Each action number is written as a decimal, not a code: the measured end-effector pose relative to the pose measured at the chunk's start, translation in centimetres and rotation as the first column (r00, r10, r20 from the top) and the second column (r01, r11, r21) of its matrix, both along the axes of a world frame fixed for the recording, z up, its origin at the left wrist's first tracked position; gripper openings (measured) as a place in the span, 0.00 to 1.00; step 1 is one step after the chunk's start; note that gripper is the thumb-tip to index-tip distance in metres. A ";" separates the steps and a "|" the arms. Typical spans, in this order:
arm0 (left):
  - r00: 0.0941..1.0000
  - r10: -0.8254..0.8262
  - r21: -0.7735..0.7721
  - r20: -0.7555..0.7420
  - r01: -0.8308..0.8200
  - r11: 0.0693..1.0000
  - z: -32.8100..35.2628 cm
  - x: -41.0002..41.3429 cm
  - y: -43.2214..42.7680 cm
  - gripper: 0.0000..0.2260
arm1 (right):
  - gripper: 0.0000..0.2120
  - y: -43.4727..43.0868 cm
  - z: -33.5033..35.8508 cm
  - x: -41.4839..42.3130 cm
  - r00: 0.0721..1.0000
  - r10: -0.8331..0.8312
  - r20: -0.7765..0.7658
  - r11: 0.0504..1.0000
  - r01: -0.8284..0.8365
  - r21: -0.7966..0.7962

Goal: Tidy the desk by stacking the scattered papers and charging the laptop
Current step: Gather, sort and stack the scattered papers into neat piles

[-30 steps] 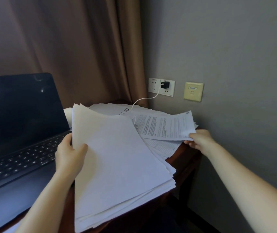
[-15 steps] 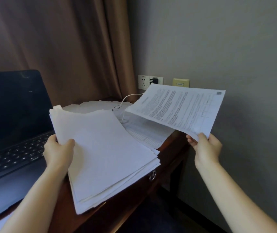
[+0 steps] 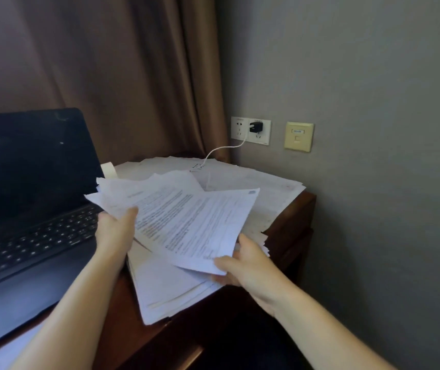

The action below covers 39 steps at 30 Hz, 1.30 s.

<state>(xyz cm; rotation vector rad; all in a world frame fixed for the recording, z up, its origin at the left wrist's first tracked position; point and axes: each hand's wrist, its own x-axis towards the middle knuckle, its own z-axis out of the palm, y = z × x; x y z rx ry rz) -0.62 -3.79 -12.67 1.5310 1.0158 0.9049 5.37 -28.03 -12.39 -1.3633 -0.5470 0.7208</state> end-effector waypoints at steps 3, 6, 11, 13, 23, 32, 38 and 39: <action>0.996 -0.010 0.066 -0.089 0.016 0.998 -0.6 0.0 0.7 0.20 | 0.15 -0.2 0.6 1.8 0.997 0.018 -0.077 1.000 -0.017 0.006; 0.993 -0.034 0.085 -0.115 0.044 0.995 -0.7 0.2 1.2 0.20 | 0.10 -0.3 1.6 5.4 0.978 -0.128 -0.163 0.992 0.129 0.000; 0.994 -0.048 0.084 -0.098 0.056 0.995 -1.2 0.3 1.6 0.18 | 0.17 1.8 2.7 11.1 0.967 -0.256 0.000 0.955 0.253 -0.158; 0.997 -0.027 0.067 -0.067 0.032 0.997 -1.4 0.2 1.7 0.17 | 0.20 2.4 3.0 12.3 0.960 -0.243 0.136 0.936 0.269 -0.227; 1.000 -0.003 0.005 -0.005 0.003 1.000 -1.3 0.2 1.3 0.23 | 0.06 1.5 -0.4 9.5 0.795 -0.508 0.331 0.816 0.567 -0.109; 0.999 -0.020 0.017 -0.048 0.021 1.000 -0.9 0.0 0.7 0.20 | 0.16 -0.9 0.0 6.0 0.807 -0.462 0.367 0.856 0.514 -0.052; 0.994 -0.057 0.019 -0.097 0.059 0.998 -0.7 -0.2 0.7 0.19 | 0.12 -2.4 0.0 4.8 0.712 0.015 0.702 0.870 0.336 -0.360; 0.993 -0.057 0.021 -0.108 0.060 0.998 -0.6 -0.2 0.6 0.18 | 0.11 -2.6 0.1 4.6 0.701 0.068 0.709 0.863 0.315 -0.395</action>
